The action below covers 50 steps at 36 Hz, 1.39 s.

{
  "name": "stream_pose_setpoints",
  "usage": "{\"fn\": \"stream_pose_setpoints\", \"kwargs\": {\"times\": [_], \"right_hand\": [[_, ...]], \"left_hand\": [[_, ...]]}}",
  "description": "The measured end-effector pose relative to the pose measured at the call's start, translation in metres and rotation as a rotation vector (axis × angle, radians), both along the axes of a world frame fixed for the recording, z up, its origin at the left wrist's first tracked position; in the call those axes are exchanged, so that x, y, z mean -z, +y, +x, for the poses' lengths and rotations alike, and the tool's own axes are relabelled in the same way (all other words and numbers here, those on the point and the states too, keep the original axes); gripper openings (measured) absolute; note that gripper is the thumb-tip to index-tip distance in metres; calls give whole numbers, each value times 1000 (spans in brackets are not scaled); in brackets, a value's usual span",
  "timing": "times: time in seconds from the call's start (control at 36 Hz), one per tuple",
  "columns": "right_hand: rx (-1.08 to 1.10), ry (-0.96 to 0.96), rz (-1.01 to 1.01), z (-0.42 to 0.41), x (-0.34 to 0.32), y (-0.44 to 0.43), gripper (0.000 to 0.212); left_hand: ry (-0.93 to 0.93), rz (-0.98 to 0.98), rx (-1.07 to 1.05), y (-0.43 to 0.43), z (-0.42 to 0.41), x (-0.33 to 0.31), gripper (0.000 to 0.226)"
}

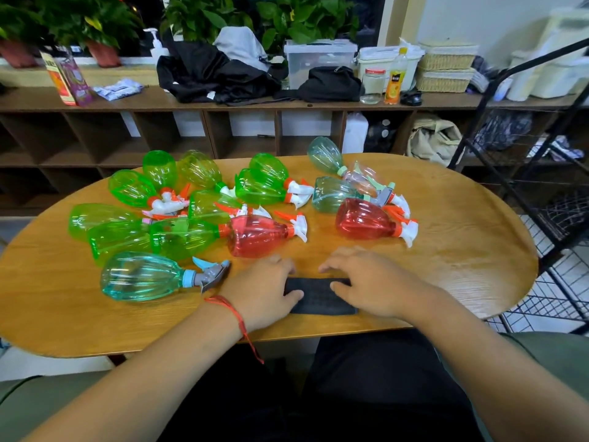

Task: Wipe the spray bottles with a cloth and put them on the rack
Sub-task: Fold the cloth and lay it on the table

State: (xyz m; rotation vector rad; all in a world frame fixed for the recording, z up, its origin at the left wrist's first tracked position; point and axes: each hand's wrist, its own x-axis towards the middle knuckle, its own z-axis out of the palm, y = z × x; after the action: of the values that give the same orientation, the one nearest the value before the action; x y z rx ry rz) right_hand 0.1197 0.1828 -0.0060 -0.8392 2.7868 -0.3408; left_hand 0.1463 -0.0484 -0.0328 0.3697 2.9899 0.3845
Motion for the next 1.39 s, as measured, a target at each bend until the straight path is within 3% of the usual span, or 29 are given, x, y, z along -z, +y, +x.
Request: {"fn": "stream_pose_setpoints", "kwargs": {"times": [0.17, 0.28, 0.33, 0.5, 0.58, 0.75, 0.81, 0.86, 0.92, 1.0, 1.08, 1.19, 1.39], "right_hand": [[-63, -83, 82, -1, 0, -18, 48], [-114, -122, 30, -7, 2, -24, 36], [-99, -115, -75, -13, 0, -24, 20], [-14, -364, -506, -43, -6, -23, 10], [20, -446, -622, -58, -13, -25, 7], [163, -540, -885, -71, -14, -24, 9], [193, -538, -931, -71, -15, -24, 16], [210, -545, -961, -69, -21, -24, 16], [198, -555, -952, -66, -31, -24, 13], [175, -566, -954, -62, -40, -26, 13], [198, -580, -972, -54, -41, -29, 14], [247, -391, -887, -42, -29, -29, 15], [208, -256, -881, -25, -31, -29, 14]], "left_hand": [[-191, 73, -14, 3, -12, -8, 27], [-122, 235, 37, 5, -13, -15, 12], [-62, 356, 39, 3, -13, -15, 13], [-14, 785, -16, -16, -38, -13, 23], [-16, 921, -73, -21, -51, -20, 22], [302, 906, -306, -27, -34, -34, 14], [214, 921, -304, -25, -21, -28, 10], [-42, 1011, -357, -16, -12, -21, 14], [-272, 1197, -469, -3, -10, -17, 14], [-425, 1543, -529, 15, -13, -19, 26], [-420, 1797, -454, 28, -16, -25, 34], [-337, 1748, -472, 38, -17, -28, 31], [-396, 1815, -501, 39, -13, -32, 36]]}}
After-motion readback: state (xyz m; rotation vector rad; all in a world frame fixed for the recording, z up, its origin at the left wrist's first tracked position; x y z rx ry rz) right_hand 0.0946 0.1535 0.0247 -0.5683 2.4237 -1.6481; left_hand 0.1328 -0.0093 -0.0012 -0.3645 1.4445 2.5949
